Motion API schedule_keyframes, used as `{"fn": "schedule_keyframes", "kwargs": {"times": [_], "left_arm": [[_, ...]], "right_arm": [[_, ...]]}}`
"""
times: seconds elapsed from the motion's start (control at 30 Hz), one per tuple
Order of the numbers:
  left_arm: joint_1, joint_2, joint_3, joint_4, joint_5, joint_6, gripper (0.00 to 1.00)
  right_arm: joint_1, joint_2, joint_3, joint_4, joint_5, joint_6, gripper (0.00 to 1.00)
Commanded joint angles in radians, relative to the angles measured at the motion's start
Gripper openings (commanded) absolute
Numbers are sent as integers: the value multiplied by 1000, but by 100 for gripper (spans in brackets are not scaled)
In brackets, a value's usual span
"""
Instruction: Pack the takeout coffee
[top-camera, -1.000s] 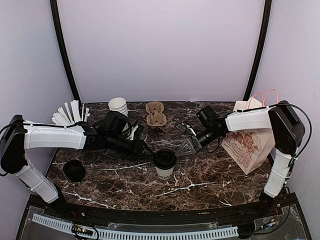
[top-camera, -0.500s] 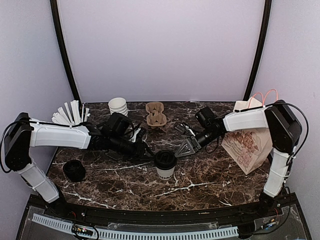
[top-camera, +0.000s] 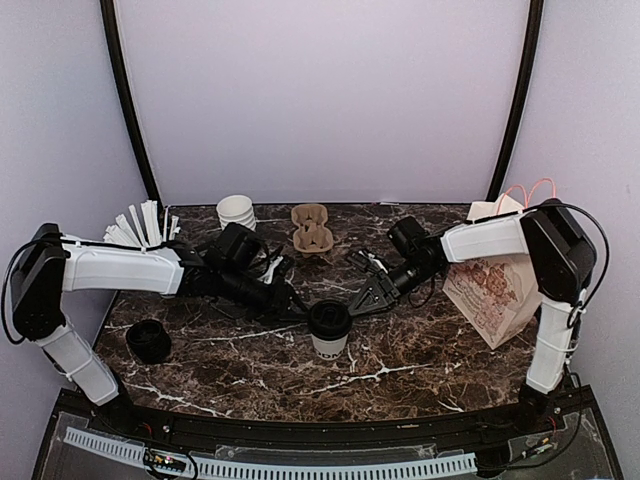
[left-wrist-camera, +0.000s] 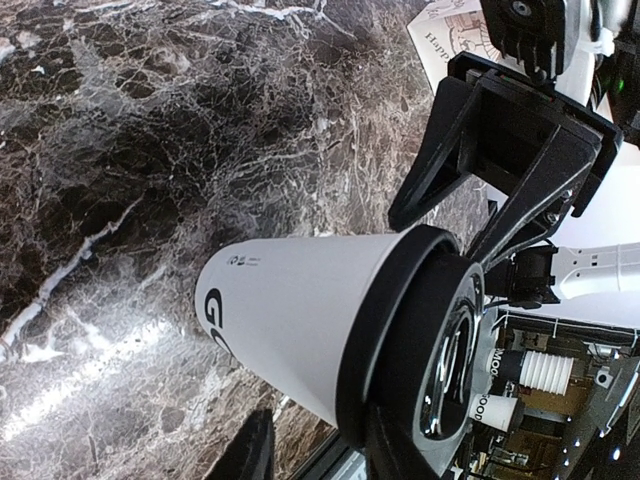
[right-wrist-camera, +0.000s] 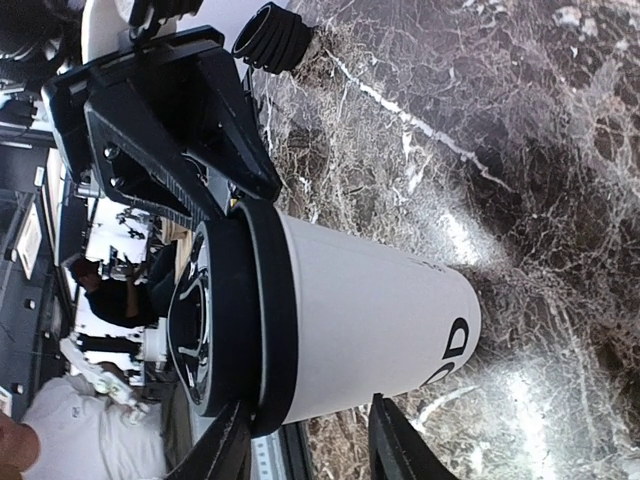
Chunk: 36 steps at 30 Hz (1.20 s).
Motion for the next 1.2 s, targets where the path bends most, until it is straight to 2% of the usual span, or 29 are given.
{"fn": "schedule_keyframes", "kwargs": {"times": [0.0,0.2,0.4,0.53,0.63,0.8,0.97,1.17], "left_arm": [[-4,73,-48,-119,-40,21,33],[2,142,-138,-101,-63,-7,31],[4,153,-148,-96,-83,-6,29],[4,123,-84,-159,-138,28,29],[3,97,-31,-169,-151,62,32],[3,28,91,-165,-232,175,36],[4,86,285,-222,-258,276,39],[10,154,416,-283,-294,326,43]], "right_arm": [[20,145,-16,-37,386,44,36],[23,218,28,-72,448,54,33],[31,160,39,-72,445,13,32],[28,116,78,-96,477,-28,33],[14,90,112,-116,389,-71,34],[6,15,151,-148,284,-134,42],[1,-39,138,-155,232,-160,48],[-3,-71,123,-165,177,-180,55]]}}
